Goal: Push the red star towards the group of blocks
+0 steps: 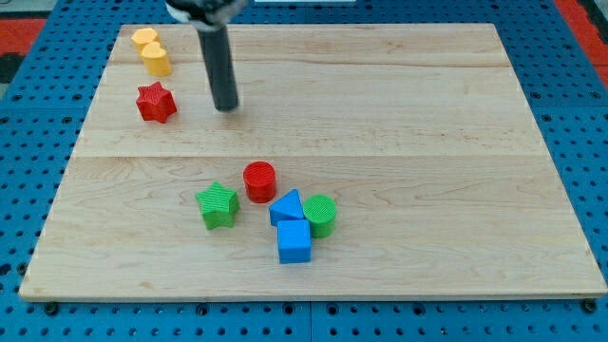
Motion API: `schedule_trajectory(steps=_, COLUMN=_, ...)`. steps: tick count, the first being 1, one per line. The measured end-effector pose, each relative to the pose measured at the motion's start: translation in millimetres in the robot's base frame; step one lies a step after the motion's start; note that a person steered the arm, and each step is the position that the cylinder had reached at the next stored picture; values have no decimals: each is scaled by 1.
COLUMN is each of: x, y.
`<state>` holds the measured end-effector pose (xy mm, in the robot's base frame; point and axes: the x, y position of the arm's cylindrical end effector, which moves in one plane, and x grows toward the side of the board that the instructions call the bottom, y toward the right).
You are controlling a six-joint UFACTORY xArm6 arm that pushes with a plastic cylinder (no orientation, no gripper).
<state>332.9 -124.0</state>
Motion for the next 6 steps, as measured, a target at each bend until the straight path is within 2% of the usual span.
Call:
schedule_trajectory(steps=1, x=-18, y=-97)
schedule_trajectory(steps=2, x=49, y=-109)
schedule_trajectory(steps=3, x=49, y=-74)
schedule_trajectory(steps=4, x=29, y=-142)
schedule_trajectory(steps=5, x=-8, y=-117)
schedule_trajectory(steps=6, x=13, y=-38)
